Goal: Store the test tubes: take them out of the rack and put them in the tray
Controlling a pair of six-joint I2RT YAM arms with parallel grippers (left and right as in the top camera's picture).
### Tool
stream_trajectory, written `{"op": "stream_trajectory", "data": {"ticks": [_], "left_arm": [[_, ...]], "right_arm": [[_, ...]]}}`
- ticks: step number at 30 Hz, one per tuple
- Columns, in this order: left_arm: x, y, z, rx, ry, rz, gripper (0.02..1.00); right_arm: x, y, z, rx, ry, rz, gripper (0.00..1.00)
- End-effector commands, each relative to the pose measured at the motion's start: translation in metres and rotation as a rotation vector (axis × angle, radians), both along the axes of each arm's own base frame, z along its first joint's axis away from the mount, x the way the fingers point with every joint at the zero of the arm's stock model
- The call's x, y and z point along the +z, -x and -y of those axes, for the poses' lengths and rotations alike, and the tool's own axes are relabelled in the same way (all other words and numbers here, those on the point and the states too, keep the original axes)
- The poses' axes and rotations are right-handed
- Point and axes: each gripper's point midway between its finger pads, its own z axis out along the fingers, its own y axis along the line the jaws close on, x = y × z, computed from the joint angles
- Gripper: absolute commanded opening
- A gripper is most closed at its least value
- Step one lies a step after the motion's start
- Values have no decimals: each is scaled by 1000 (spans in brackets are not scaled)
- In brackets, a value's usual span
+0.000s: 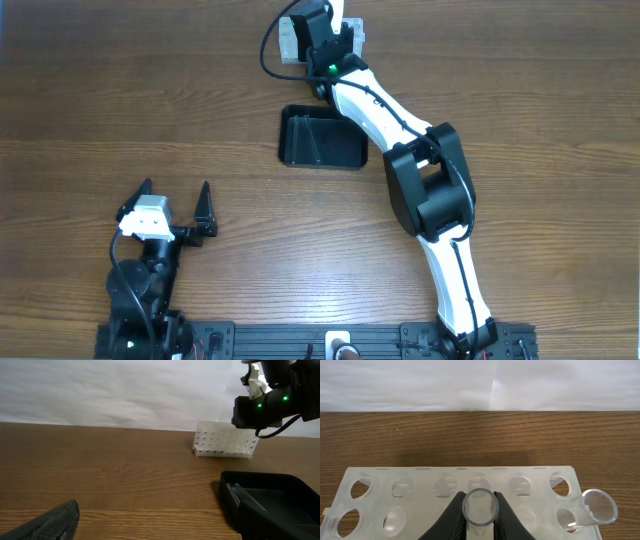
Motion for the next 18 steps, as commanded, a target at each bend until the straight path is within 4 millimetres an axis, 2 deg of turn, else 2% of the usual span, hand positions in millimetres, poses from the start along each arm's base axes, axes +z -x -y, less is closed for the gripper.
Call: {"op": "stream_trajectory", "data": {"ticks": [1,6,9,12,13,15,18], "left_arm": [[-2,0,1,-8,-17,1,1000],[-2,0,1,-9,-17,1,1000],[-2,0,1,-9,-17,1,1000],[-2,0,1,-9,-17,1,1000],[-2,0,1,-9,-17,1,1000],[-2,0,1,-9,-17,1,1000],[-2,0,1,-9,-17,1,1000]], "right_arm": [[72,2,-1,-5,-31,109,137],[137,15,2,4,-67,191,134],[188,33,6,11,-100,249,134],[221,55,9,24,-108,259,134],[229,67,11,30,-104,243,128],[233,86,15,28,-113,192,110],[218,113,14,67,-149,55,108]]}}
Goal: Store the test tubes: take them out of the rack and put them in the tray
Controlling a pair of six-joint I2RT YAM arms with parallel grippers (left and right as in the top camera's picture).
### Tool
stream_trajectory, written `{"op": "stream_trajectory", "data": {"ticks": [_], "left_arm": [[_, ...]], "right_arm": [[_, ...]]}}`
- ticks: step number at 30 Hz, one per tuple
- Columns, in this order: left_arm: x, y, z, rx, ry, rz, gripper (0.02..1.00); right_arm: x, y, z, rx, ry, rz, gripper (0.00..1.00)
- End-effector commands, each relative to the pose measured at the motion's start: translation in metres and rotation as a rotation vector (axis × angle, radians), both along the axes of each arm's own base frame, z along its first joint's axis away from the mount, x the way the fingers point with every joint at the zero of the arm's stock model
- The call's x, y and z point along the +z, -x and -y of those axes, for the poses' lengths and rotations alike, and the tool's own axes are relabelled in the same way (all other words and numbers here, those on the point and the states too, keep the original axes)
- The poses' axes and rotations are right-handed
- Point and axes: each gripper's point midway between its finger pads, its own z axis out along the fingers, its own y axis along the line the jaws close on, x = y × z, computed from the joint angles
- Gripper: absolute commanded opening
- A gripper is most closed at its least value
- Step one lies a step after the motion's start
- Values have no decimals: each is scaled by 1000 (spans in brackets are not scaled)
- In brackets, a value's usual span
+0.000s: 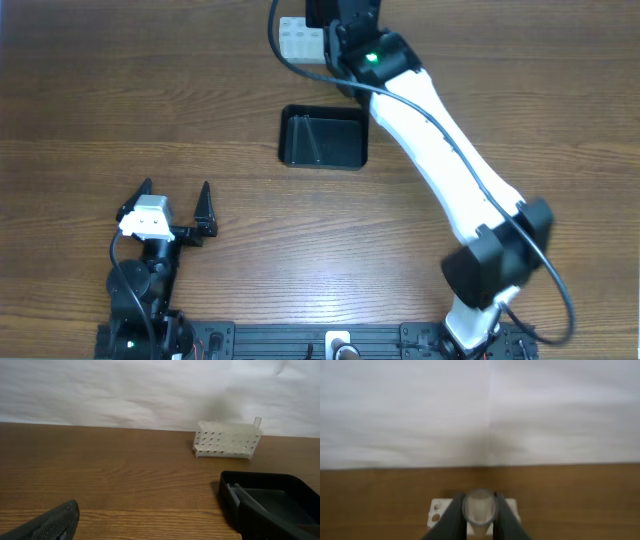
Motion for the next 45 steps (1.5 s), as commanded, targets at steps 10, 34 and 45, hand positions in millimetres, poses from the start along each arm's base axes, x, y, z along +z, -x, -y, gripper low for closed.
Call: {"op": "stream_trajectory", "data": {"ticks": [10,34,45], "left_arm": [[-2,0,1,-9,-17,1,1000],[-2,0,1,-9,-17,1,998],[-2,0,1,-9,-17,1,1000]], "right_arm": [[-139,95,-16,232,-67,-608,159],[-257,113,5,143,-177,-757,187],[-275,103,-5,147,-225,-761,275]]}}
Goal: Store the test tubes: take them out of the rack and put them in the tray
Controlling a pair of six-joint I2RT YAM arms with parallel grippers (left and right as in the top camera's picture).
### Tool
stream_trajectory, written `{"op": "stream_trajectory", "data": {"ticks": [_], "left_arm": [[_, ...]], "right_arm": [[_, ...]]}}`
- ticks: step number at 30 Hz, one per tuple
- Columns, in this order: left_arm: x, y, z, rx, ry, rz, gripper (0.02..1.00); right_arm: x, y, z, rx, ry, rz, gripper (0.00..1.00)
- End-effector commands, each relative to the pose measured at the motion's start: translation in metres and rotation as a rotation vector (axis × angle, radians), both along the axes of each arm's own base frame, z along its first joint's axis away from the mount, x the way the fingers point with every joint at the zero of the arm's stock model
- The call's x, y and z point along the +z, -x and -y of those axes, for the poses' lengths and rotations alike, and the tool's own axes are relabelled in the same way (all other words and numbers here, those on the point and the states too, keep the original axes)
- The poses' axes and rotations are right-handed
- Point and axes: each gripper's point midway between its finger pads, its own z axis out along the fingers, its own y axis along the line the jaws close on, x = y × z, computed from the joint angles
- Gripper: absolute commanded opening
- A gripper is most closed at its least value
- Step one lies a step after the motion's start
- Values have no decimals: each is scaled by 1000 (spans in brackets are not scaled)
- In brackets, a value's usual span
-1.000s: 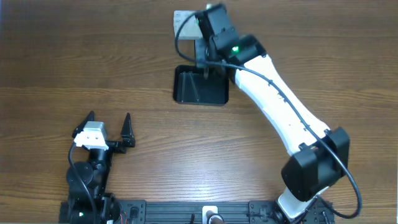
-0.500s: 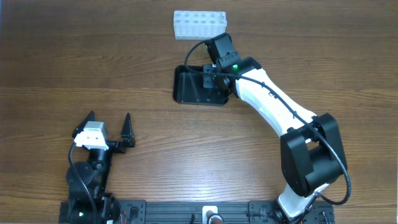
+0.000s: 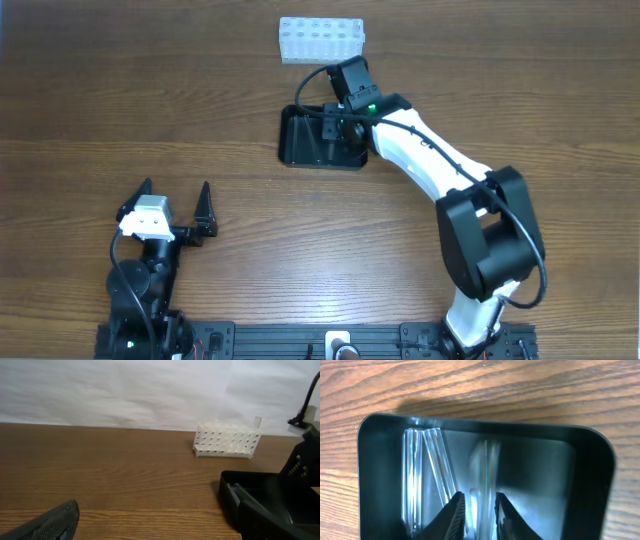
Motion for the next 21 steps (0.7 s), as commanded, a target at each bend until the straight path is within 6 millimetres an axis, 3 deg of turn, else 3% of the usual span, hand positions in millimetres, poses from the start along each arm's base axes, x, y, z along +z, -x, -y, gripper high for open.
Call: {"op": "stream_trajectory", "data": {"ticks": [1,7,10,12,16,21], "left_arm": [[-2,0,1,-8,-14,0,1000],[-2,0,1,-8,-14,0,998],[-2,0,1,-8,-14,0,1000],[-2,0,1,-8,-14,1,1000],[-2,0,1,-8,-14,0,1000],[-2,0,1,-8,-14,1,1000]], "right_arm": [[-6,-1,-2,-16,-22,-12,290],[-5,-6,-5,-15,-32,7,358],[9,-13,-9,0,-65,33,364],[28,-18,-14,39,-92,68,395],[87,-31,-10,72,-123,195,522],[163,-46,10,96,-71,436,915]]}}
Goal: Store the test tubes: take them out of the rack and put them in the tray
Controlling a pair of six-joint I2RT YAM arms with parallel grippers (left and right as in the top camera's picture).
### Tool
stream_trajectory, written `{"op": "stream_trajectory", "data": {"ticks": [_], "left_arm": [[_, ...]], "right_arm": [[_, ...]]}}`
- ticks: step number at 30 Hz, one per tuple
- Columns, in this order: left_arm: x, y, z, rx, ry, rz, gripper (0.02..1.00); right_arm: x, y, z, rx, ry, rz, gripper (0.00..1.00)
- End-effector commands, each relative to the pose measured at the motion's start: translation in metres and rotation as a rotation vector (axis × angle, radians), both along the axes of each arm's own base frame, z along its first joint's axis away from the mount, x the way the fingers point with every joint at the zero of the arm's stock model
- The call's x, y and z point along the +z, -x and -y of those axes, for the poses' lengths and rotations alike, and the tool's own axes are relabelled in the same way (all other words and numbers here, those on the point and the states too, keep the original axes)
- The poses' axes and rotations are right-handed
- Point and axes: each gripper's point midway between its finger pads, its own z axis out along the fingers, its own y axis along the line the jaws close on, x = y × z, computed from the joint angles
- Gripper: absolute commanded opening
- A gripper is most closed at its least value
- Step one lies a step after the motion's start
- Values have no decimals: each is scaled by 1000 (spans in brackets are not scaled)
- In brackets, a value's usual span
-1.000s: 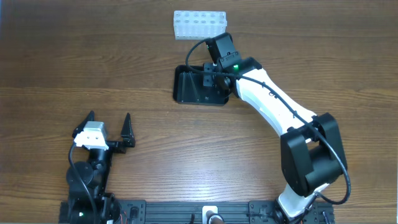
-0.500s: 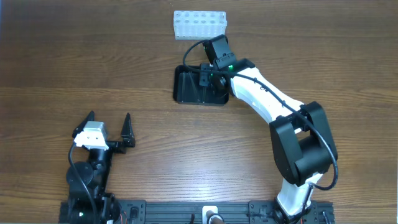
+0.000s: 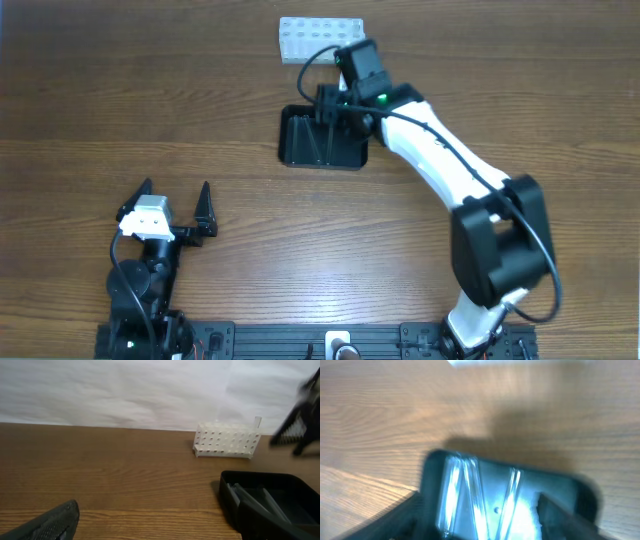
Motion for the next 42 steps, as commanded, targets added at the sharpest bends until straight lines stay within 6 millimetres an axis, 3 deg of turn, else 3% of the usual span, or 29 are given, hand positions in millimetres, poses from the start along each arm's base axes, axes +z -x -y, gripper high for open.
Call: {"op": "stream_trajectory", "data": {"ticks": [1,4,7,17,23,28,42], "left_arm": [[-2,0,1,-8,-14,0,1000],[-2,0,1,-8,-14,0,1000],[-2,0,1,-8,-14,0,1000],[-2,0,1,-8,-14,0,1000],[-2,0,1,-8,-14,0,1000],[-2,0,1,-8,-14,1,1000],[-2,0,1,-8,-14,0,1000]], "right_arm": [[100,-21,21,-3,44,304,954],[118,-43,49,-146,138,418,993],[115,-63,56,-189,203,484,991],[50,-118,55,-208,259,517,991],[25,-140,61,-229,285,490,993],[8,-149,64,-238,299,472,974],[0,-158,64,-245,290,497,847]]}}
